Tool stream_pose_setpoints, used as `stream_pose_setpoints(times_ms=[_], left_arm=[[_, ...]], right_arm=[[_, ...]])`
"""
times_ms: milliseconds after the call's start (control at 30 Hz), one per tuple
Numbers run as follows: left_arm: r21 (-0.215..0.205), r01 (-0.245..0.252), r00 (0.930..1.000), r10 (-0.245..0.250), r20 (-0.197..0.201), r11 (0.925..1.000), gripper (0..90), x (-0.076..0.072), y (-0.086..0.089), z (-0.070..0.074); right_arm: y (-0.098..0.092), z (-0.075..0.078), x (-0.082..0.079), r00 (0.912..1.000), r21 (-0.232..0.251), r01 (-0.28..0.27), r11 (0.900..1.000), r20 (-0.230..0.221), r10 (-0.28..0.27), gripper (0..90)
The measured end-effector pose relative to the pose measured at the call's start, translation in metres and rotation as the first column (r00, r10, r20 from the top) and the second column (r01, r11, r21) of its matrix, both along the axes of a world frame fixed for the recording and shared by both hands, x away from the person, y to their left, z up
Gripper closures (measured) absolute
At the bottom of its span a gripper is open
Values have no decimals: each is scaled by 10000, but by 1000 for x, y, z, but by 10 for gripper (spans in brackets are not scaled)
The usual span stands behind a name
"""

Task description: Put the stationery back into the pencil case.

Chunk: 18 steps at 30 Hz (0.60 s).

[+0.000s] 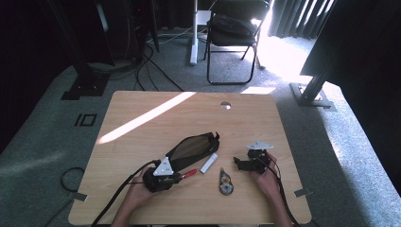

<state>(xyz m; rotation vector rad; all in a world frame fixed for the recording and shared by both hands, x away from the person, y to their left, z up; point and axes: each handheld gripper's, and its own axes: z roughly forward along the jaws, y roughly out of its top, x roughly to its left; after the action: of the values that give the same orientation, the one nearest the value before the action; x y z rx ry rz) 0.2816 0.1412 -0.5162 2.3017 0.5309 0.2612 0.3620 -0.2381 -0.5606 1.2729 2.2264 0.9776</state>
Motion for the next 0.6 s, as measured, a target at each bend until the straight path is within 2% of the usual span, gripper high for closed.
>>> stream_pose_setpoints(times_ms=[600], left_arm=[[-328, 59, 9997, -51, 245, 9994, 795, -3, 0, 16]], right_arm=[[0, 0, 0, 10000, 1, 1, 10000, 0, -1, 137]])
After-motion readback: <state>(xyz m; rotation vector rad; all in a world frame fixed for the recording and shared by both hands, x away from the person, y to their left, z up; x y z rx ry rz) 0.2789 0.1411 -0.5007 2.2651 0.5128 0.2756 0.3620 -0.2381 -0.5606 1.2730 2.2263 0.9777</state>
